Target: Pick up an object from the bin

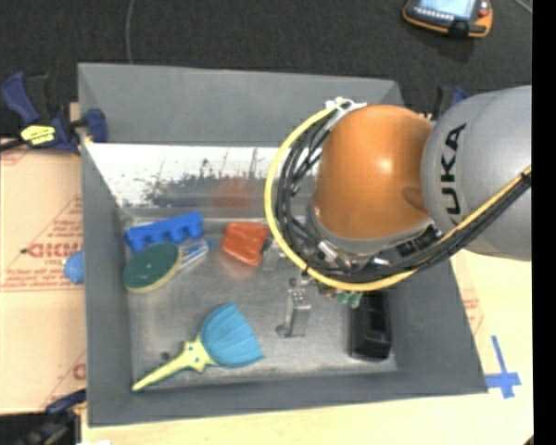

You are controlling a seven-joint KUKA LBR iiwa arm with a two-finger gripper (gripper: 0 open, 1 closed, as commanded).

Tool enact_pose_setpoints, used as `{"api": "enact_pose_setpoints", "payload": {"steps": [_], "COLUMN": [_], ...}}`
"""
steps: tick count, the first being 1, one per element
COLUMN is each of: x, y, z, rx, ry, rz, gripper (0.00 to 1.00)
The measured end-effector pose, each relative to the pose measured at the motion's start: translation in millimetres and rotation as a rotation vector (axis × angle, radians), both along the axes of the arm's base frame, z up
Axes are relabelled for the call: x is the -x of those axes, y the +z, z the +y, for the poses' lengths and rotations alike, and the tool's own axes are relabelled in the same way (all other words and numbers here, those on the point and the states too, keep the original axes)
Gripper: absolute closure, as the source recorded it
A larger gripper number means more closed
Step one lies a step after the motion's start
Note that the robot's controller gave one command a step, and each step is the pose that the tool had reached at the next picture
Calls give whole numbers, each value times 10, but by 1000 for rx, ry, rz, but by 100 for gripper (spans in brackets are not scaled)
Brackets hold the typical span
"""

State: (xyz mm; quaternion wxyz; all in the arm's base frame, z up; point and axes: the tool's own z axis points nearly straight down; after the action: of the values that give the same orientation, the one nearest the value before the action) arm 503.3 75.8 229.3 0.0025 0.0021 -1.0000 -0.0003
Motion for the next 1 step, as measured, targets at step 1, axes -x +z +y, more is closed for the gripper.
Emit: {"api": "enact_pose_setpoints", "payload": {"steps": [1], "x": [-16], "y": [36], "z": [-2], "rx": [-1], "ry": [-4], "rz": [-8], "gripper": [0]}}
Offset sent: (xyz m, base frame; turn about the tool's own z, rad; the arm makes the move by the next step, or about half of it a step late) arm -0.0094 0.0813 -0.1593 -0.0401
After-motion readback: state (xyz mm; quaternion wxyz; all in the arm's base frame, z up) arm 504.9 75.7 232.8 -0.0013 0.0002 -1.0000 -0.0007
